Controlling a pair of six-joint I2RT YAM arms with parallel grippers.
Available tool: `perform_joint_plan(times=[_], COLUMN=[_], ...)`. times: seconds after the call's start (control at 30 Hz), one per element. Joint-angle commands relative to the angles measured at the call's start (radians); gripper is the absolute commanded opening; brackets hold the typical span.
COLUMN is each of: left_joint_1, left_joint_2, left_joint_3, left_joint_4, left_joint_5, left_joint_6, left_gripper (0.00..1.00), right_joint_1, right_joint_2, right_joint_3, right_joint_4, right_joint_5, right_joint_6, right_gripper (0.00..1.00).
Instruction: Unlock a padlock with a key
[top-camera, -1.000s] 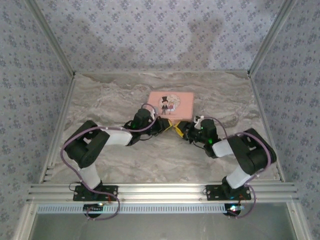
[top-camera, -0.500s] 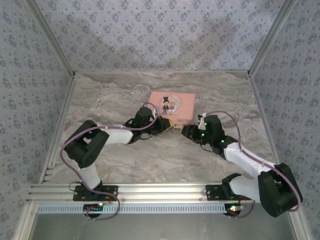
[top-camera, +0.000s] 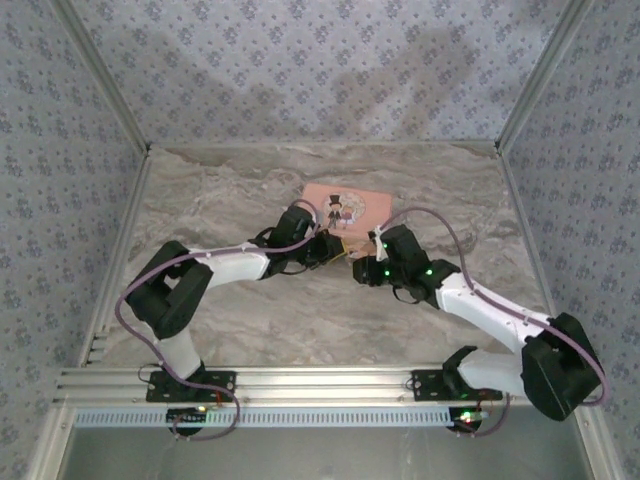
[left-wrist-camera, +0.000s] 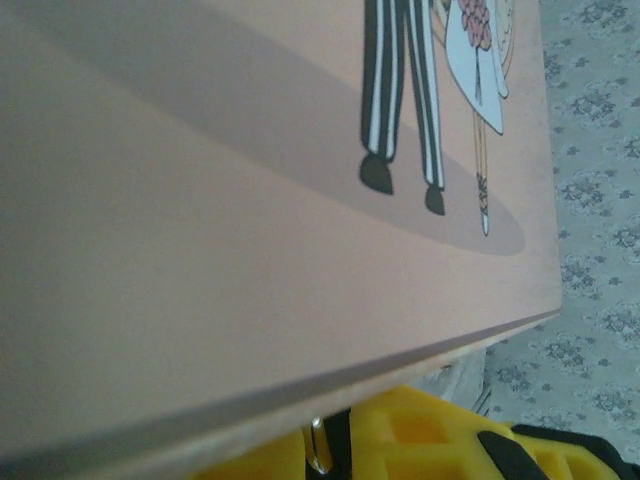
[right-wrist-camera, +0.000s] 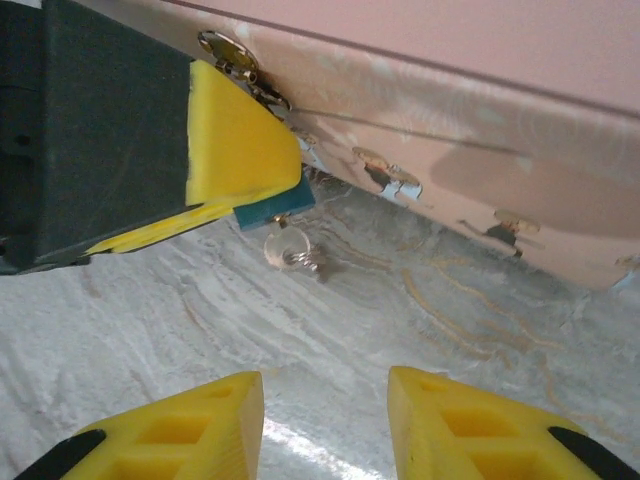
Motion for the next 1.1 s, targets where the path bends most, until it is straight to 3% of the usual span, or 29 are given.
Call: perform_joint_plan(times=[0.0,0.5,1.07], left_joint_1=[-0.008,-0.009,-0.007], left_joint_2=[-0.056,-0.055,-0.053], left_joint_3=[0.044,0.079,0.082], left_joint_4=[-0.070,-0.108,-0.111], left_joint_5=[0.002,0.018,0.030], left_joint_6=[0.008,0.012,0.015], left_gripper=[0.04,0.04,0.04], right_joint_1=[0.013,0.063,0.091], right_joint_2=[0.035,0.178,0.254], right_joint_3=[0.051,0.143,0.214], right_joint_4=[-0.016,0.007,-0.027], right_joint_5=[0.046,0.071,0.108], right_joint_6=[-0.075,-0.167,-0.230], right_gripper=[0.42,0.46,0.32])
